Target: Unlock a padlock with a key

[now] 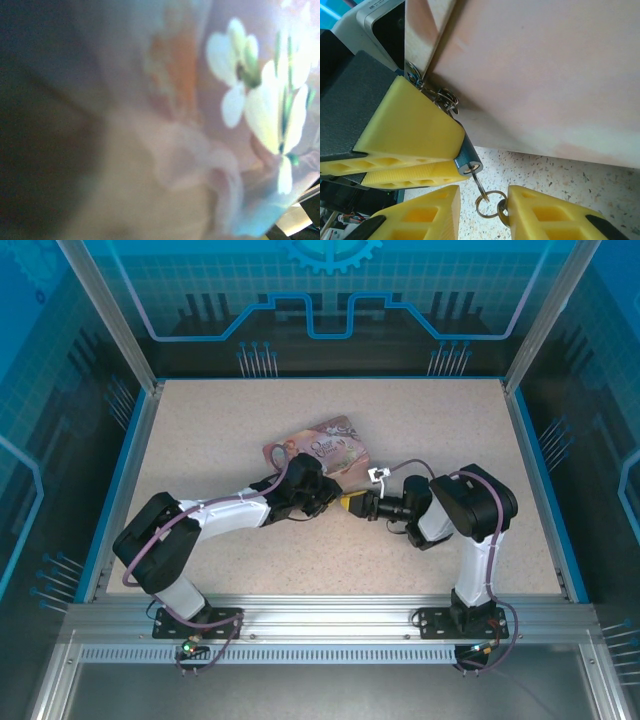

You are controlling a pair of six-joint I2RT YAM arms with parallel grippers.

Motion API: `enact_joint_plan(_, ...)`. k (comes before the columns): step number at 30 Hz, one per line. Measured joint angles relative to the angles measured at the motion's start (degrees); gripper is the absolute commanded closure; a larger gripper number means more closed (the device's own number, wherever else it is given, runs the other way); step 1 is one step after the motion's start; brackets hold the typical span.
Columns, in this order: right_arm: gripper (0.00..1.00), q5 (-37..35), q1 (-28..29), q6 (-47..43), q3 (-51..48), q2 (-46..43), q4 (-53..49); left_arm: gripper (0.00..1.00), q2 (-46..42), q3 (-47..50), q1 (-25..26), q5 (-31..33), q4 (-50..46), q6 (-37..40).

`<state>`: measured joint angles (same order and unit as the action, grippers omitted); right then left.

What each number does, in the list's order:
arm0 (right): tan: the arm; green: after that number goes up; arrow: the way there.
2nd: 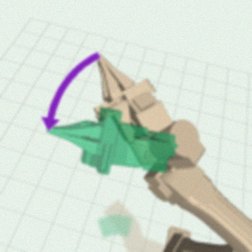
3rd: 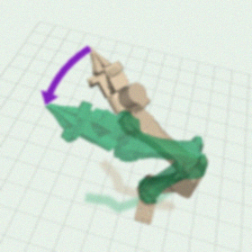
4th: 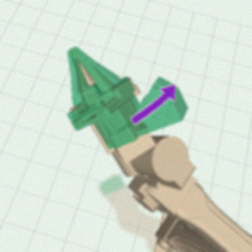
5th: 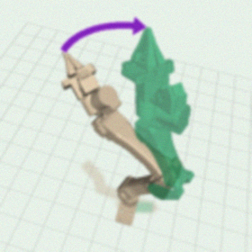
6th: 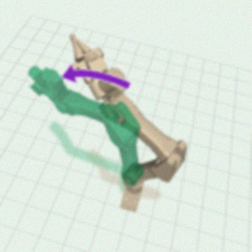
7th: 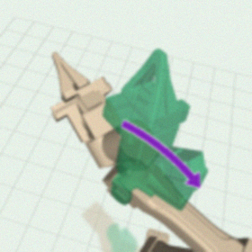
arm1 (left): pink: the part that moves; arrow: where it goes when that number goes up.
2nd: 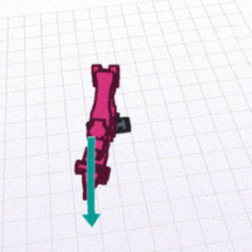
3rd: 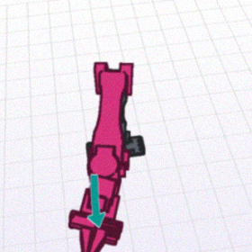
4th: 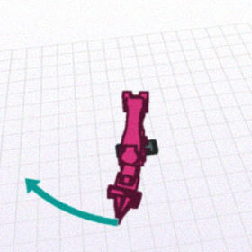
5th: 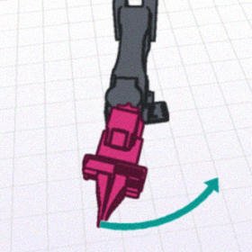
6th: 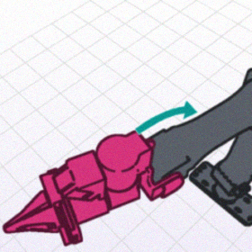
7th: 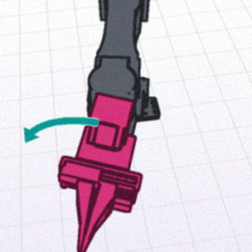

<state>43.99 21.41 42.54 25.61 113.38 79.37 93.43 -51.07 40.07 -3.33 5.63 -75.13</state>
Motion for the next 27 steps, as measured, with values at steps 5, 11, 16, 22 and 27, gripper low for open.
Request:
enact_joint_plan(5, 0.72, 0.0, 0.0, 0.04, 0.0, 0.0, 0.0, 1.0, 0.0, 0.0, 0.0, -0.02, 0.0, 0.0)
enact_joint_plan(11, 0.84, 0.0, 0.02, 0.87, 1.01, 0.0, -0.02, 1.0, 0.0, 0.0, 0.0, -0.02, 0.0, 0.0)
enact_joint_plan(16, 0.97, -0.02, -0.09, 2.49, 1.29, 0.0, 0.2, 1.0, -0.02, -0.11, -0.15, 0.02, 0.0, 0.0)
enact_joint_plan(22, 1.0, -0.28, -0.09, 6.23, 1.31, 0.0, 0.2, 1.0, -0.02, -0.17, -0.22, 0.02, 0.0, 0.0)
enact_joint_plan(27, 1.0, -0.61, -0.02, 11.26, 1.27, -0.02, 0.22, 1.0, 0.0, -0.22, -0.22, 0.04, 0.0, 0.02)
